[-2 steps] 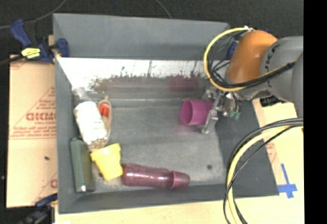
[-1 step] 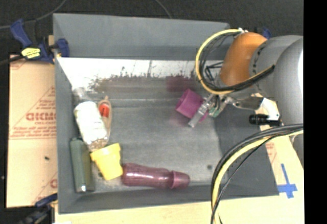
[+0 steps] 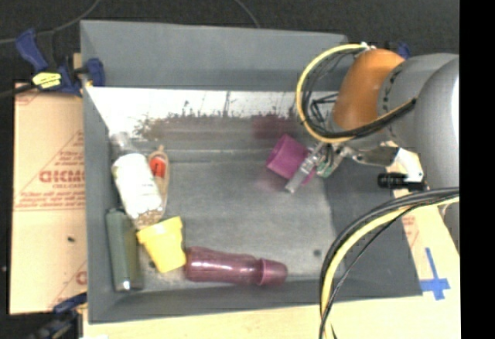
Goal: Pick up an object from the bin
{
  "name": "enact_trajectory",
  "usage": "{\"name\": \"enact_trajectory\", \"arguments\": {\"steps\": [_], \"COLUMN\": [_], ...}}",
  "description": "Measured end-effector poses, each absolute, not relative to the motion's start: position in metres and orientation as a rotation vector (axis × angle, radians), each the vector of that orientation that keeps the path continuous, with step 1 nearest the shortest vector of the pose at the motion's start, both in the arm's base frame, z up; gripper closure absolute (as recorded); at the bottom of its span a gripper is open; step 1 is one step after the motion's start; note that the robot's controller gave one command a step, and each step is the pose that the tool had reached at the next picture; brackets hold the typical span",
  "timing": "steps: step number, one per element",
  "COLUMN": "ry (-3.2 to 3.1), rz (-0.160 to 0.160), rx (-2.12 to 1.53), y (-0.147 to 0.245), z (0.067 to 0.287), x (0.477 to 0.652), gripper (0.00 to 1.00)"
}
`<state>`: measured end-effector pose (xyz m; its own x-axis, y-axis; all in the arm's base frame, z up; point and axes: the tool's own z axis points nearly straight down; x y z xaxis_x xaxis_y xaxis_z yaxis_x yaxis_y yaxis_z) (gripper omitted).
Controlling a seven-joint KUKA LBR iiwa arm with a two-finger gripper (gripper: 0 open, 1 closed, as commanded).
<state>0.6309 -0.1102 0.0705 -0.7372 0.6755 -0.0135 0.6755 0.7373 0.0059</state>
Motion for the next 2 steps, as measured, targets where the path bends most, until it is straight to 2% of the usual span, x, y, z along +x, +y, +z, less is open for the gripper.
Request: {"name": "enact_trajectory", "arguments": {"steps": [1, 2], "ry": [2.923, 2.918], "rz": [-0.001, 0.001], "rx": [1.136, 1.132], "y": [-0.110, -0.110], "z": [0.082, 0.112], "x": [0.628, 0.630], "gripper": [1.00, 1.00]}}
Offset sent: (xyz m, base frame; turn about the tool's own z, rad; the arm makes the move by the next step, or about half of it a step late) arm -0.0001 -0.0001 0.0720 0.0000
